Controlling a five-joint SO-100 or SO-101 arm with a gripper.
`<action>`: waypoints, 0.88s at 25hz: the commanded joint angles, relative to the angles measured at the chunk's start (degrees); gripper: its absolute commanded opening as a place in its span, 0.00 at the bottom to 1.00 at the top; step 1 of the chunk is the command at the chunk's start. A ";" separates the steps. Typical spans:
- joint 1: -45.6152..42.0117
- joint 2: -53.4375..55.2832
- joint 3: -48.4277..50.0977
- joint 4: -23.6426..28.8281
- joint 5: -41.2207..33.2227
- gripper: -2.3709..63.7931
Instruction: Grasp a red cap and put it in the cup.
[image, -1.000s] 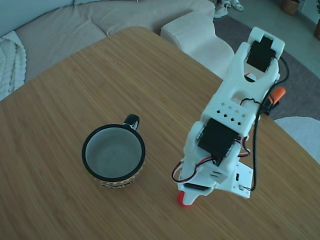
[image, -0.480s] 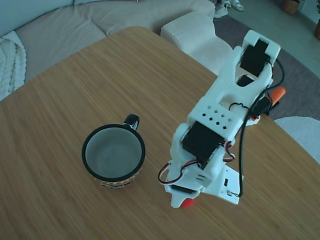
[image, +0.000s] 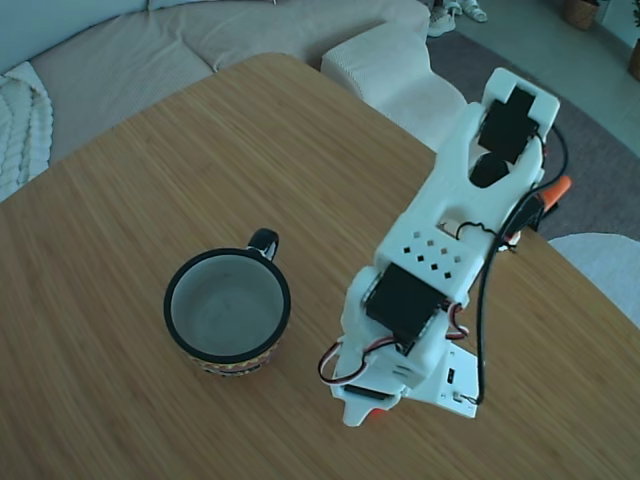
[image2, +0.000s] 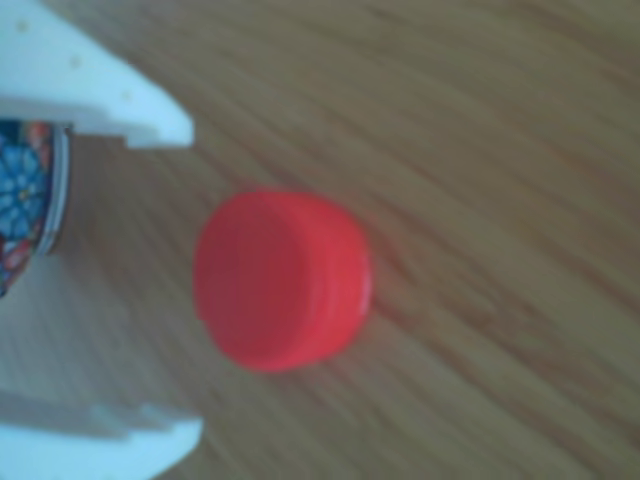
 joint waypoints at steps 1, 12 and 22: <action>0.26 0.97 -2.64 -0.97 0.18 0.52; -1.93 1.23 -2.90 -1.76 0.26 0.52; -3.52 0.70 -2.37 -1.76 0.26 0.52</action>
